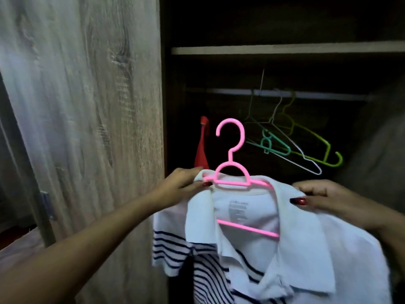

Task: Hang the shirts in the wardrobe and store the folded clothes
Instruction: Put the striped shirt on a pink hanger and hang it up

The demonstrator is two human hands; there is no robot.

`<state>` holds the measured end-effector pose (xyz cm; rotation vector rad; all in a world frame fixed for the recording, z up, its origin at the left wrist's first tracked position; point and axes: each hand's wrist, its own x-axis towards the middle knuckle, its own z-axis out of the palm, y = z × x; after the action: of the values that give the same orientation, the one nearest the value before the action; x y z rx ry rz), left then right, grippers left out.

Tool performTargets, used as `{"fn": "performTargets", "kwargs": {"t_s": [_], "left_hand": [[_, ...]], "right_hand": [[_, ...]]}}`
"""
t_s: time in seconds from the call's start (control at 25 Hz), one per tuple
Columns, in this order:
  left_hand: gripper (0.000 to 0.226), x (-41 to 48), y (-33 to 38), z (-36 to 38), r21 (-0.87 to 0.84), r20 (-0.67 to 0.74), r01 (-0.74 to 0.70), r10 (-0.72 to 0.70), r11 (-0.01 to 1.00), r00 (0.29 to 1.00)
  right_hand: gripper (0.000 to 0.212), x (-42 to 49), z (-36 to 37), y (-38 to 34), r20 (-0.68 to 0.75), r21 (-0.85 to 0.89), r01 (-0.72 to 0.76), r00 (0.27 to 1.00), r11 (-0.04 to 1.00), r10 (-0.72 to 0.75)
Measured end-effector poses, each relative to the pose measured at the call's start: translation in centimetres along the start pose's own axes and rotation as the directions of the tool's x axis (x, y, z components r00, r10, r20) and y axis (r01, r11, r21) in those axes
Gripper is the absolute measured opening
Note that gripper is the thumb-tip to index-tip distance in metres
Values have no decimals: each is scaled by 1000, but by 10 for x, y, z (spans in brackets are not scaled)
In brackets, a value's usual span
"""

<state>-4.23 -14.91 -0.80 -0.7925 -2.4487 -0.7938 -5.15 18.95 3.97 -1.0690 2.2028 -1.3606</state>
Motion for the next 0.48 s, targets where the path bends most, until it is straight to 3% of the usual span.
{"fn": "performTargets", "kwargs": {"t_s": [0.12,0.36,0.4,0.48], "left_hand": [[36,35,-11,27,-24,104,56,-53,998,993],[47,46,-55,48,-137,53,417,-414,899,909],[48,44,-63,48,-149,40,433,-432,889,901],[44,40,-69,49,-185,13,429,-434,884,901]], "right_hand": [[80,-18,-17,-1,-113,110,-85,989,990,98],[83,0,-31,-15,-315,127,-127,935,984,162],[73,9,-30,-20,-343,119,-125,926,985,159],[28,34,-21,-30,-390,151,-73,912,986,127]]}}
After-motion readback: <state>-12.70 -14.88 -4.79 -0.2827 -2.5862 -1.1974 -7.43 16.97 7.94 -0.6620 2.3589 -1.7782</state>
